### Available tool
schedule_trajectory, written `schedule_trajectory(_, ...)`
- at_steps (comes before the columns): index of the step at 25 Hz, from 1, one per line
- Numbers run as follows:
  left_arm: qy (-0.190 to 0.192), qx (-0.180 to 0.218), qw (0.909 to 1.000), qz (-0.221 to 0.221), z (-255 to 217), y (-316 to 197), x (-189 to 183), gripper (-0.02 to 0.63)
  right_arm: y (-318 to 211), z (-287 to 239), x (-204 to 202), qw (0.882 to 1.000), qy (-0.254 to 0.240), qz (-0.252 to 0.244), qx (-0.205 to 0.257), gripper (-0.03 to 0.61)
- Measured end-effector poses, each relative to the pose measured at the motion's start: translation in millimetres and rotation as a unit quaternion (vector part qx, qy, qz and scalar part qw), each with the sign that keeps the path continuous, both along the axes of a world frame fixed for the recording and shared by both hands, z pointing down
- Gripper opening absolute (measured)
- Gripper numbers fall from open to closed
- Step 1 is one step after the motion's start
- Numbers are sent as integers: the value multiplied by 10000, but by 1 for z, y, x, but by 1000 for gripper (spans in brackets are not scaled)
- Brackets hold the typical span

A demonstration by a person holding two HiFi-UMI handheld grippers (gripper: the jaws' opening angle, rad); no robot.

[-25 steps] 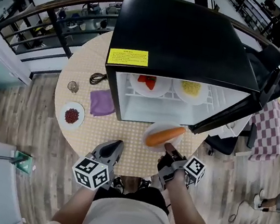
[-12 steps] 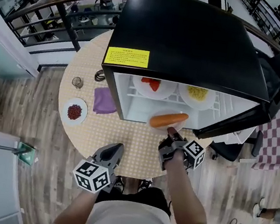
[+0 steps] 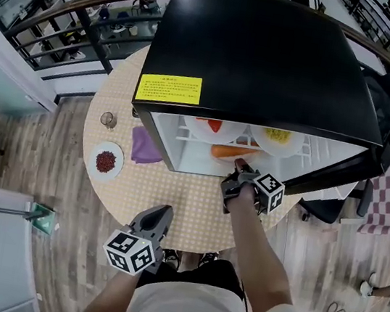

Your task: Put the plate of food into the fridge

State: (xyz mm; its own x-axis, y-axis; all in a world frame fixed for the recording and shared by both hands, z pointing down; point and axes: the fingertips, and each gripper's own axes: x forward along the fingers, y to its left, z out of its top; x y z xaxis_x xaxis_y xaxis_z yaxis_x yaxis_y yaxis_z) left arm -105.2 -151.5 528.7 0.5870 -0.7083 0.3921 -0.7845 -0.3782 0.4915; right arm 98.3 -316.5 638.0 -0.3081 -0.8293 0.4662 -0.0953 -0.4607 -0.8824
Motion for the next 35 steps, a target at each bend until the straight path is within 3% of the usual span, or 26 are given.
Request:
schedule_trajectory(19,-16,-136,9998,-115,9,3,-18,6,-31,8,-8,9992,352,-2,-211,40)
schedule_trajectory(28,-16,-232,9997,-101,16,7,-23,6,-37,-12,-14,9938,696,-799,331,58)
schedule_trajectory(35,-38,-241,9997,-74,18,7,-24,6,-31,-9,-24,9858,898,-1326,505,103)
